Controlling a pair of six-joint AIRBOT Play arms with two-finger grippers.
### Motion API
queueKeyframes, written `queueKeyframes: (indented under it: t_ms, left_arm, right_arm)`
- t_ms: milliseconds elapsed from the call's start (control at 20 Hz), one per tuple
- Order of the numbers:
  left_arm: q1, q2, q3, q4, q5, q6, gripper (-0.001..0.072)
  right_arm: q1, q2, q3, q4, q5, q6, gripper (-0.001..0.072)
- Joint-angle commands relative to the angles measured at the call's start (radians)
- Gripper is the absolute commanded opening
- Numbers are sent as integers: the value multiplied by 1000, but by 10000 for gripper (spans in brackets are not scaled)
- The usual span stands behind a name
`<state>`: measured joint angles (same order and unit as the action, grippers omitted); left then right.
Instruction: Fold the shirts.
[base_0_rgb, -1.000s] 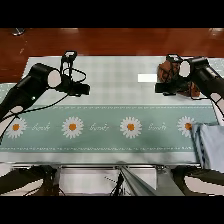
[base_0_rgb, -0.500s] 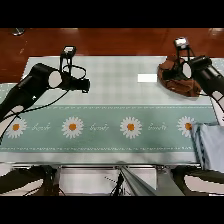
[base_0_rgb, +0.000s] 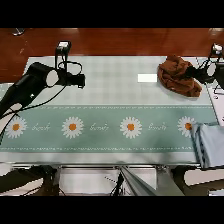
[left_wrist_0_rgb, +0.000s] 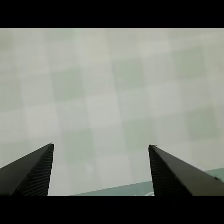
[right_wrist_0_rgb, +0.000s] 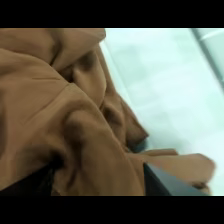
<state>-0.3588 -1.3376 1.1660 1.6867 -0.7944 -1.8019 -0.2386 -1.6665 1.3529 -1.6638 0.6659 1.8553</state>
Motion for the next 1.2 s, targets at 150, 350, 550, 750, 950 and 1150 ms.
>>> queueKeyframes:
  t_ms: [150, 350, 550, 750, 950, 1150]
  left_arm:
    - [16, -6, 1, 4, -211, -10, 703]
    - [101, 73, -2, 2, -404, 66, 703]
    - [97, 294, -166, -159, -368, 50, 703]
    - [-69, 576, -470, -418, -93, 34, 703]
    - [-179, 665, -546, -424, -41, -37, 703]
    - [-183, 666, -546, -423, -14, -37, 703]
  right_arm:
    - [-39, -161, 126, 439, 211, -346, 158]
    - [-30, -63, 264, 609, 351, -520, 23]
    - [37, 226, 380, 665, 230, -547, 23]
    - [119, 455, 465, 663, 227, -560, 22]
    - [253, 615, 486, 648, 287, -608, 23]
    - [402, 673, 478, 629, 507, -581, 23]
